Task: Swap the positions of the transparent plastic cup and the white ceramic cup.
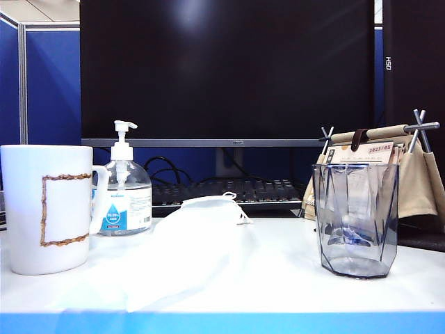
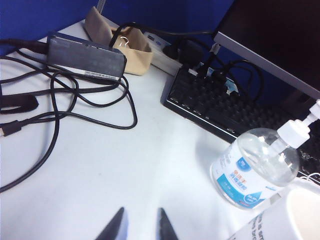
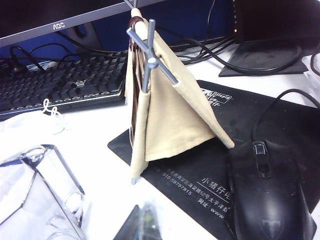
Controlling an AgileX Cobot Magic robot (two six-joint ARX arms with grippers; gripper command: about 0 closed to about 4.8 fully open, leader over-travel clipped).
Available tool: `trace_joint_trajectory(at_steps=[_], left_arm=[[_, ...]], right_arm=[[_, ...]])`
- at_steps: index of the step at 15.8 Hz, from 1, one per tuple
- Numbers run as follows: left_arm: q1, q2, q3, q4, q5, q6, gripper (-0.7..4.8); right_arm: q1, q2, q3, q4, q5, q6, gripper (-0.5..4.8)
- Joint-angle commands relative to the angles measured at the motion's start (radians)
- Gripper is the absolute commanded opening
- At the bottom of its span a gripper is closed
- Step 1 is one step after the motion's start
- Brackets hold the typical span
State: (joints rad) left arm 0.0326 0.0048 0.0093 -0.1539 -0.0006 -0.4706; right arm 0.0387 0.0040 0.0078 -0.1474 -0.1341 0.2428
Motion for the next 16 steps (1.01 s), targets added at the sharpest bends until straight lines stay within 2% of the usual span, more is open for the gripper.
trace_joint_trajectory(at_steps=[1,6,7,8,9,10,11,12,13,14,15,16], left_arm=[[0.000,0.000,0.001,0.006,0.004,-0.001,0.84],[0.000,0.000,0.001,0.005,0.006,-0.002,0.85],[0.000,0.000,0.001,0.002,0.048,-0.013,0.84],[0.000,0.000,0.001,0.000,0.118,-0.048,0.85],[0.000,0.000,0.001,0.004,0.210,-0.087,0.85],[0.000,0.000,0.001,0.016,0.303,-0.107,0.85],[0.000,0.000,0.001,0.043,0.395,-0.114,0.86],[0.000,0.000,0.002,0.098,0.487,-0.114,0.90],[0.000,0.000,0.004,0.151,0.541,-0.130,1.22],[0.000,0.000,0.008,0.182,0.558,-0.175,1.90],[0.000,0.000,0.019,0.193,0.573,-0.216,2.83],[0.000,0.000,0.037,0.197,0.581,-0.274,4.05]], right_arm=[[0.001,-0.002,-0.007,0.017,0.002,0.000,0.03],[0.001,-0.002,-0.007,0.017,-0.007,0.001,0.03],[0.001,-0.002,-0.007,0.017,-0.046,0.003,0.03],[0.001,-0.002,-0.007,0.017,-0.108,0.021,0.15],[0.001,-0.002,-0.007,0.018,-0.180,0.041,0.75],[0.001,-0.002,-0.007,0.019,-0.237,0.050,1.55],[0.002,-0.002,-0.007,0.027,-0.275,0.053,1.81],[0.002,-0.002,-0.006,0.039,-0.291,0.053,1.81],[0.001,-0.002,-0.006,0.050,-0.291,0.054,1.81],[0.002,-0.002,-0.005,0.063,-0.291,0.062,1.81],[0.001,-0.002,-0.005,0.081,-0.291,0.080,1.81],[0.002,-0.002,-0.005,0.119,-0.296,0.094,1.81]])
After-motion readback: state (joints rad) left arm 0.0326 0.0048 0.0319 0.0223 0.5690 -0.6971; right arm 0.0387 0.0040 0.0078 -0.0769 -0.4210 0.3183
